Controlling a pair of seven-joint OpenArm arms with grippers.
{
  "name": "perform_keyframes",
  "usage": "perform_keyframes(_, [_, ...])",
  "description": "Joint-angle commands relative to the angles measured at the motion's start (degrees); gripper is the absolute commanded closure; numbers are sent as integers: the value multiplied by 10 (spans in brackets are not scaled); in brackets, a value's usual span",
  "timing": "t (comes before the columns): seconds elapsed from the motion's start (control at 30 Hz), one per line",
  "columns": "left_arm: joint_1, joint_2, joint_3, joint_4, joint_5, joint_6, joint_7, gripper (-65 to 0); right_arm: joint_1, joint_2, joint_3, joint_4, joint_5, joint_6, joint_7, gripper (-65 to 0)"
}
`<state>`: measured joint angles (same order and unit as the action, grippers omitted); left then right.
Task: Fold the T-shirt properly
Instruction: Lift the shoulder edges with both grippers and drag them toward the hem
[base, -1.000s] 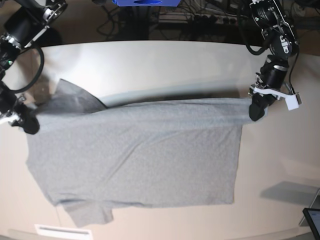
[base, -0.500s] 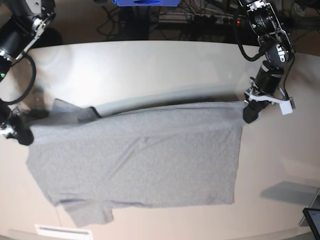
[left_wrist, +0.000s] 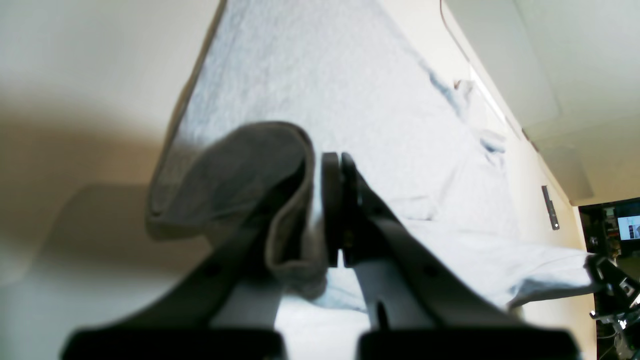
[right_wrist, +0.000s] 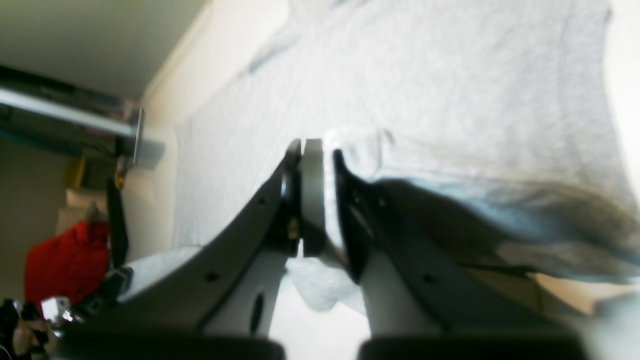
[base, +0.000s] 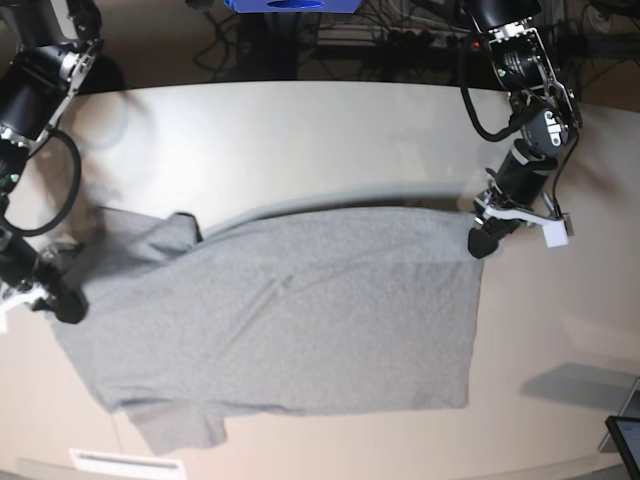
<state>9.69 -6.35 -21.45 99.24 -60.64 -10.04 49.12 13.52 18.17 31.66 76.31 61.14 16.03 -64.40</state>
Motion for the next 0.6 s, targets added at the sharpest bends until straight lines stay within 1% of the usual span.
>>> perform_keyframes(0.0, [-8, -6, -5, 8, -10, -4, -8, 0, 16, 14, -5, 8, 16, 5, 18, -1])
perform_keyframes(0.1, [-24, -7, -5, -14, -10, -4, -8, 0, 25, 14, -23, -16, 16, 5, 33, -1])
perform_keyframes(0.23, [-41, -8, -7, -44, -10, -4, -11, 0, 33, 14, -26, -44, 16, 5, 48, -1])
perform_keyframes(0.5, [-56, -7, -46, -61, -10, -4, -11, 0, 42, 44, -27, -80, 16, 6, 73, -1])
perform_keyframes(0.57, [-61, -7, -46, -73, -10, -4, -11, 0, 43, 46, -27, -89, 16, 7, 80, -1])
